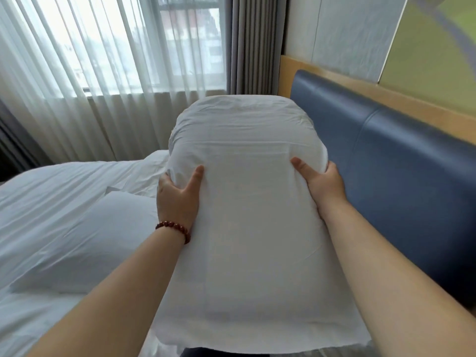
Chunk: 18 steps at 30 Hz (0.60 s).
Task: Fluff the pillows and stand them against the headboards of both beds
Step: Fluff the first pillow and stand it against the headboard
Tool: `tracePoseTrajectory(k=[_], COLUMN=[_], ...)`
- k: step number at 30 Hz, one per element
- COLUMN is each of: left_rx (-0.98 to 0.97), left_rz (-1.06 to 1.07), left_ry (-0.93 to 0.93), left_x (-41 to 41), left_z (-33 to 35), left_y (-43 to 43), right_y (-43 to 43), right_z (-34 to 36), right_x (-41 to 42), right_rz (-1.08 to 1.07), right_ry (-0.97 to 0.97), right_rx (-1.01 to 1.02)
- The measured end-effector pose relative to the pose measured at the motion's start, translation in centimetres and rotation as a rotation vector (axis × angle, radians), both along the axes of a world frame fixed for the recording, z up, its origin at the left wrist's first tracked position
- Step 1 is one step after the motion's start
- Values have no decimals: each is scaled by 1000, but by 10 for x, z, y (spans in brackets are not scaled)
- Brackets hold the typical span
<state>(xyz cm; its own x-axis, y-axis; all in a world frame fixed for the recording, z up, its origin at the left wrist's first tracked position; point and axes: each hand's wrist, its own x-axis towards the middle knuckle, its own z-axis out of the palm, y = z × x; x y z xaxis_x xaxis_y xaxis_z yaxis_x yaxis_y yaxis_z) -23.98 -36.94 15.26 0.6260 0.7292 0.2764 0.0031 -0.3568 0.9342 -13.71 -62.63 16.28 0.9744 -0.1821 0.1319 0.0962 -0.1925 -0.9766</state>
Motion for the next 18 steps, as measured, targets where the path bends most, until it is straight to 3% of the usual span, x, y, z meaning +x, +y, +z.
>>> tracePoseTrajectory(k=[9,18], left_rx=[37,51], left_rz=[-27,-46], left_ry=[-77,-65], left_x=[95,274], left_z=[-4,-44], left_y=[14,60], right_y=[7,53], right_z=[4,-35], right_x=[77,250], right_rz=[-22,-55], right_ry=[-42,-43], right_rx=[18,29])
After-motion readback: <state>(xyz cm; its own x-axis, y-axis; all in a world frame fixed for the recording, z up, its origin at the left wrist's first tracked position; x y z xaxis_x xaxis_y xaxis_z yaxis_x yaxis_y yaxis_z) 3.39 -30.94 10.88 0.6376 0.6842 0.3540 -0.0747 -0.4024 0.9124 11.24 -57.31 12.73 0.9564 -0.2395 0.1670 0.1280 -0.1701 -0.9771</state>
